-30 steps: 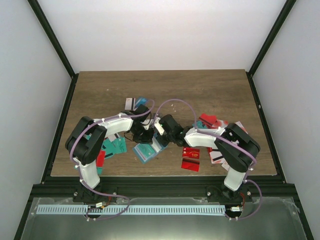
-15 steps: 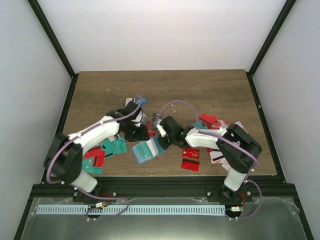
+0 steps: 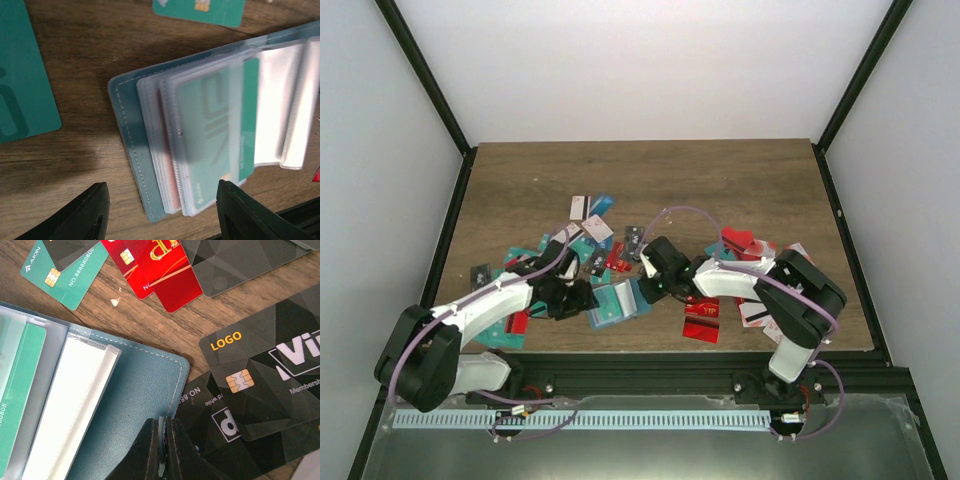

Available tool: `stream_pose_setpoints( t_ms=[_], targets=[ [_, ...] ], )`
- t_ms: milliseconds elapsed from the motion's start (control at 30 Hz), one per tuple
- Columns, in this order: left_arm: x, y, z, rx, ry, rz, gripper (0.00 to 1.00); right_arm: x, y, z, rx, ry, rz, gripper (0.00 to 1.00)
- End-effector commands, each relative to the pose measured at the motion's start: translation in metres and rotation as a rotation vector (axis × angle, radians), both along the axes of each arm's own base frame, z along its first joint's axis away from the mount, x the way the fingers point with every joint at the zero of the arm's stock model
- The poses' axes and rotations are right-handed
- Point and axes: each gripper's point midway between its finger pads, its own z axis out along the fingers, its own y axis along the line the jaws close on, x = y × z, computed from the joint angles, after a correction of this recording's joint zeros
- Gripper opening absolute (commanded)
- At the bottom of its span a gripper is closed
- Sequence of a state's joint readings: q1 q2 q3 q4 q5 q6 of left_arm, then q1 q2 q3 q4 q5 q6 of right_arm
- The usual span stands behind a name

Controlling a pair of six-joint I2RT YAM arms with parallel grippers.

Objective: Put the credit cards into the card holder

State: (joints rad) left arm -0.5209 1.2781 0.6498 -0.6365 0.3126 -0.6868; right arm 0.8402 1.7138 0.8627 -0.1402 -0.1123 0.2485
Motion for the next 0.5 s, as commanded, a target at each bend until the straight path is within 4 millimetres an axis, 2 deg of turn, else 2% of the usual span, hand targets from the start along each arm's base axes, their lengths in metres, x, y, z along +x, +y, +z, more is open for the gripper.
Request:
stream_pose_setpoints(
  t_ms=[0,267,467],
  targets=[
    [0.009,-0.013,-0.001,-0.12,-0.044,0.046,0.61,-0.025,-0.017,-0.02,-0.045,0.118,-0.016,0.01],
    [0.0,-0.017,-0.023,-0.185,-0.025,0.061,0.61,-0.034,-0.021,-0.025,-0.045,0.151,-0.019,0.01],
    [0.002,-0.025,-0.021,-0.242,-0.03,0.064,0.59,-0.036,-0.02,-0.023,-0.036,0.158,-0.014,0.01]
  ],
)
